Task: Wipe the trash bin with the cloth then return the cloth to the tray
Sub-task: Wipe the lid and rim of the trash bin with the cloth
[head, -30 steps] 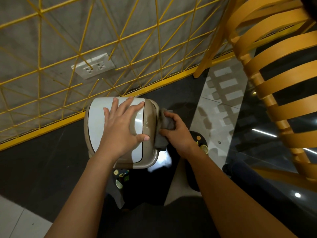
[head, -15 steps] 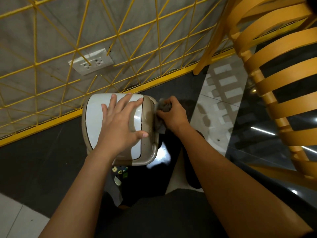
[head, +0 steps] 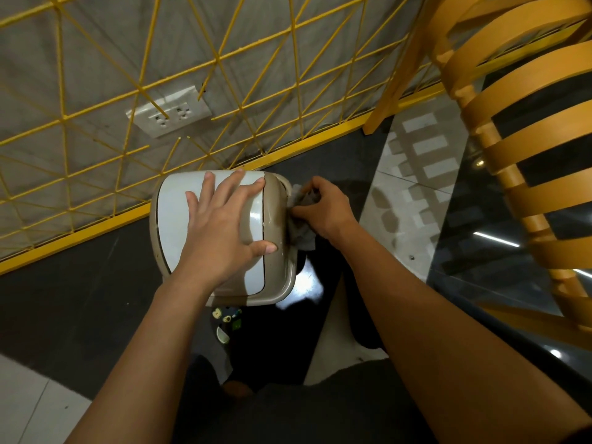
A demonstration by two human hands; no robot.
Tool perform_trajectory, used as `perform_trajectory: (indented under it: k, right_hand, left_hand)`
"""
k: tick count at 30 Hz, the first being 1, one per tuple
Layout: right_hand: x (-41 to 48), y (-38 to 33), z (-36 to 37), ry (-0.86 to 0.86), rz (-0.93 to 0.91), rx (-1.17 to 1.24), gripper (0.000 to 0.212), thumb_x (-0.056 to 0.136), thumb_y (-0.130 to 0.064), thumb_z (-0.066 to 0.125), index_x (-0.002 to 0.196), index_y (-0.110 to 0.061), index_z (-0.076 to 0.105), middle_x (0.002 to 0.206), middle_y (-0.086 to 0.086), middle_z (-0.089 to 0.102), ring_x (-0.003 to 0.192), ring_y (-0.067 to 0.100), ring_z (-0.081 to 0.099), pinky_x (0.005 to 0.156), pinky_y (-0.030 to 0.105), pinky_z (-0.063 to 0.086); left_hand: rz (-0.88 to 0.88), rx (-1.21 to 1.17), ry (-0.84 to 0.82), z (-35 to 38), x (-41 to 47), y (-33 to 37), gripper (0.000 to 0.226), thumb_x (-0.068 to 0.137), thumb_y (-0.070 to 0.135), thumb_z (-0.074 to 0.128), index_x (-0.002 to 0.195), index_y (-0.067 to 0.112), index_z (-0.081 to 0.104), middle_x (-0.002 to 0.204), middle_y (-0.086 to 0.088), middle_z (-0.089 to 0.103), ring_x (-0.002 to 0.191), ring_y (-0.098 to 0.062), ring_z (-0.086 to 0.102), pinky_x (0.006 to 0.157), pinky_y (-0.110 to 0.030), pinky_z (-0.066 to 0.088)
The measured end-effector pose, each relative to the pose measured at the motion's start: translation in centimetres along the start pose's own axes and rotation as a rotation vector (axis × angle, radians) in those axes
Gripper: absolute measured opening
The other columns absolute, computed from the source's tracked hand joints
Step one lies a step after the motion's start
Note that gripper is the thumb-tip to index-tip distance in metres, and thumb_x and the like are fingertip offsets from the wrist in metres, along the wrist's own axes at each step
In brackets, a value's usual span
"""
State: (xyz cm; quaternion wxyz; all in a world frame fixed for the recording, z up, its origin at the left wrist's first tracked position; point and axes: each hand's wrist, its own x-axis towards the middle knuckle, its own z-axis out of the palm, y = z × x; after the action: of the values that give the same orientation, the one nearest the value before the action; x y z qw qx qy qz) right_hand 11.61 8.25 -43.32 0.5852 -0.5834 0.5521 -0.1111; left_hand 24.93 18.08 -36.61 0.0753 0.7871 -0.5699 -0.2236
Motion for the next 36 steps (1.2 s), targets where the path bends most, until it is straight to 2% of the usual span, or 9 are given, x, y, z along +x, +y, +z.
perform_trajectory:
  k: [2, 5, 7, 13, 18, 21, 26, 31, 36]
  right_hand:
    - [0.7, -0.7, -0.1, 0.019, -0.009, 0.007, 0.022, 0.074, -0.012, 0.073, 0.087, -0.014, 0.055, 0.088, -0.002, 0.056, 0.081, 0.01, 0.053, 0.069, 0.018, 0.043]
    - [1.0, -1.5, -0.2, 0.047, -0.039, 0.011, 0.021, 0.076, -0.007, 0.07, 0.082, -0.016, 0.051, 0.086, -0.003, 0.054, 0.083, 0.011, 0.051, 0.062, 0.012, 0.04]
    - [0.8, -1.6, -0.1, 0.054, -0.021, 0.021, 0.021, 0.077, -0.008, 0.069, 0.084, -0.015, 0.05, 0.087, -0.002, 0.053, 0.083, 0.012, 0.05, 0.064, 0.016, 0.041]
    - [-2.4, 1.0, 0.6, -0.106, 0.124, -0.01, 0.027, 0.077, -0.015, 0.07, 0.081, -0.02, 0.044, 0.086, -0.002, 0.053, 0.079, 0.013, 0.052, 0.059, 0.019, 0.04]
    - [-2.4, 0.7, 0.6, -0.008, 0.059, -0.011, 0.036, 0.074, -0.012, 0.072, 0.067, -0.026, 0.039, 0.075, -0.008, 0.049, 0.065, -0.001, 0.044, 0.051, 0.01, 0.032]
    - [-0.8, -0.9, 0.4, 0.041, -0.021, -0.054, 0.035, 0.077, -0.012, 0.07, 0.066, -0.023, 0.039, 0.084, -0.002, 0.052, 0.07, 0.007, 0.047, 0.047, 0.005, 0.034]
    - [1.1, -2.8, -0.1, 0.09, -0.056, -0.067, 0.022, 0.078, -0.007, 0.066, 0.083, -0.015, 0.047, 0.093, 0.004, 0.053, 0.079, 0.014, 0.049, 0.04, 0.005, 0.036]
    - [0.1, -1.9, 0.6, 0.051, 0.012, -0.031, 0.023, 0.081, -0.013, 0.065, 0.092, -0.014, 0.044, 0.096, 0.004, 0.051, 0.088, 0.016, 0.05, 0.068, 0.021, 0.042]
    - [-3.6, 0.3, 1.3, -0.005, 0.116, 0.011, 0.024, 0.081, -0.013, 0.065, 0.085, -0.016, 0.041, 0.089, 0.002, 0.054, 0.085, 0.017, 0.053, 0.071, 0.025, 0.042]
  left_hand:
    - [0.001, -0.003, 0.004, 0.1, 0.0, -0.1, 0.091, 0.066, 0.039, 0.077, 0.141, 0.032, 0.027, 0.154, 0.004, 0.014, 0.143, -0.026, -0.007, 0.112, -0.048, -0.008]
    - [0.001, -0.018, 0.011, 0.2, 0.1, 0.0, 0.09, 0.065, 0.039, 0.078, 0.14, 0.032, 0.029, 0.154, 0.005, 0.015, 0.143, -0.026, -0.006, 0.112, -0.048, -0.008]
    - [-0.012, -0.031, 0.015, 0.1, 0.1, 0.0, 0.09, 0.065, 0.038, 0.078, 0.14, 0.033, 0.03, 0.154, 0.005, 0.016, 0.143, -0.025, -0.006, 0.112, -0.047, -0.009]
    - [-0.044, -0.043, 0.007, 0.1, 0.4, -0.1, 0.09, 0.063, 0.039, 0.08, 0.139, 0.035, 0.031, 0.153, 0.006, 0.017, 0.143, -0.024, -0.004, 0.112, -0.049, -0.008]
    - [-0.021, -0.032, -0.004, 0.0, 0.3, -0.2, 0.09, 0.064, 0.039, 0.078, 0.14, 0.034, 0.03, 0.153, 0.006, 0.017, 0.143, -0.025, -0.005, 0.112, -0.049, -0.007]
    - [-0.015, -0.028, -0.011, -0.1, 0.3, -0.2, 0.09, 0.065, 0.039, 0.078, 0.14, 0.034, 0.029, 0.154, 0.005, 0.016, 0.143, -0.025, -0.005, 0.112, -0.049, -0.007]
    - [-0.014, -0.039, 0.0, 0.0, 0.4, -0.1, 0.09, 0.065, 0.039, 0.078, 0.14, 0.034, 0.03, 0.154, 0.006, 0.016, 0.143, -0.025, -0.006, 0.112, -0.048, -0.008]
    - [-0.032, -0.039, 0.034, 0.3, 0.2, 0.0, 0.089, 0.064, 0.038, 0.079, 0.139, 0.034, 0.032, 0.153, 0.006, 0.018, 0.143, -0.024, -0.005, 0.112, -0.047, -0.01]
    - [-0.043, -0.025, 0.045, 0.5, 0.2, 0.0, 0.088, 0.064, 0.039, 0.079, 0.139, 0.034, 0.032, 0.153, 0.005, 0.018, 0.143, -0.025, -0.003, 0.112, -0.048, -0.008]
